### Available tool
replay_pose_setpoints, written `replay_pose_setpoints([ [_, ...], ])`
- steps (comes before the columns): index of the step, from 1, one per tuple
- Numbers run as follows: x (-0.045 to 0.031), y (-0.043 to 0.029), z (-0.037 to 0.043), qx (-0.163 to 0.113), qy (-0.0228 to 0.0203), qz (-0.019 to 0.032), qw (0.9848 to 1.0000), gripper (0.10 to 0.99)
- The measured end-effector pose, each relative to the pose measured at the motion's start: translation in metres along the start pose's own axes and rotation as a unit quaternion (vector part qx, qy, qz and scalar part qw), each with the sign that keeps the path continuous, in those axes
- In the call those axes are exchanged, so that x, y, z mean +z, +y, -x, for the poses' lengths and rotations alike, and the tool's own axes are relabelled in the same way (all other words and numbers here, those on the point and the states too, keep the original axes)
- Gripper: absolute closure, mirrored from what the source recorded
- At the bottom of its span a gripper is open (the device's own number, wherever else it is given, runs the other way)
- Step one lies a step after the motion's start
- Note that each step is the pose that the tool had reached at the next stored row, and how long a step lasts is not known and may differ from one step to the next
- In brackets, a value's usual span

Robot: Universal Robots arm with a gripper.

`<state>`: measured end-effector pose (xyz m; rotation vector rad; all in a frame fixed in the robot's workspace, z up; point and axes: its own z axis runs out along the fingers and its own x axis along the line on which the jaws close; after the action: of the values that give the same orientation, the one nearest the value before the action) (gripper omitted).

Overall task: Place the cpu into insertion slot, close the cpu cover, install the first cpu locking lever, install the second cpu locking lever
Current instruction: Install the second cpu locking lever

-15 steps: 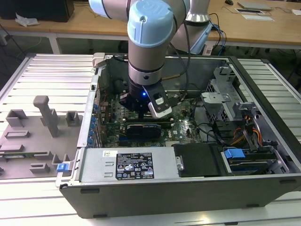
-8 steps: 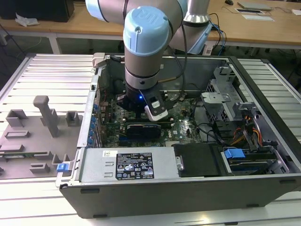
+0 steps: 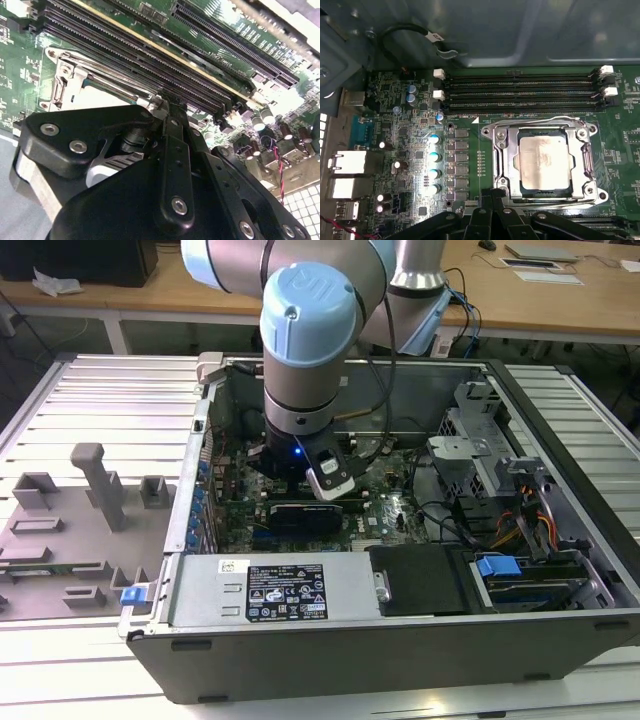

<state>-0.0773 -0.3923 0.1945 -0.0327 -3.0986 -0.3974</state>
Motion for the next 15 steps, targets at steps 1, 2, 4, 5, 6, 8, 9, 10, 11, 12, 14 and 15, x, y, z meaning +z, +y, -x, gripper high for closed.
replay_pose_setpoints([
  [1, 0.0, 0.0, 0.0, 0.0, -0.0001, -0.0004, 1.0, 0.98],
  [2, -0.0021, 0.0008, 0.0001, 0.0, -0.0007, 0.0003, 1.0, 0.98],
  [4, -0.0152, 0.004, -0.0002, 0.0, -0.0005, -0.0003, 1.0, 0.98],
  [5, -0.0182, 0.0047, -0.0003, 0.0, -0.0006, -0.0004, 1.0, 0.98],
  [6, -0.0207, 0.0054, -0.0004, 0.0, -0.0007, -0.0005, 1.0, 0.98],
  [8, -0.0275, 0.0073, -0.0006, 0.0, -0.0009, -0.0048, 1.0, 0.98],
  [9, -0.0281, 0.0074, -0.0003, 0.0, -0.0011, -0.0083, 1.0, 0.98],
  [10, -0.0283, 0.0074, 0.0011, 0.001, -0.0013, -0.0109, 0.9999, 0.98],
  [11, -0.0284, 0.0075, 0.0051, 0.002, -0.0013, -0.0114, 0.9999, 0.98],
  [12, -0.0284, 0.0076, 0.0081, 0.002, -0.0012, -0.0115, 0.9999, 0.98],
  [14, -0.0286, 0.0078, 0.0187, 0.002, -0.001, -0.0114, 0.9999, 0.98],
  [15, -0.0286, 0.0079, 0.0221, 0.002, -0.0009, -0.0114, 0.9999, 0.98],
])
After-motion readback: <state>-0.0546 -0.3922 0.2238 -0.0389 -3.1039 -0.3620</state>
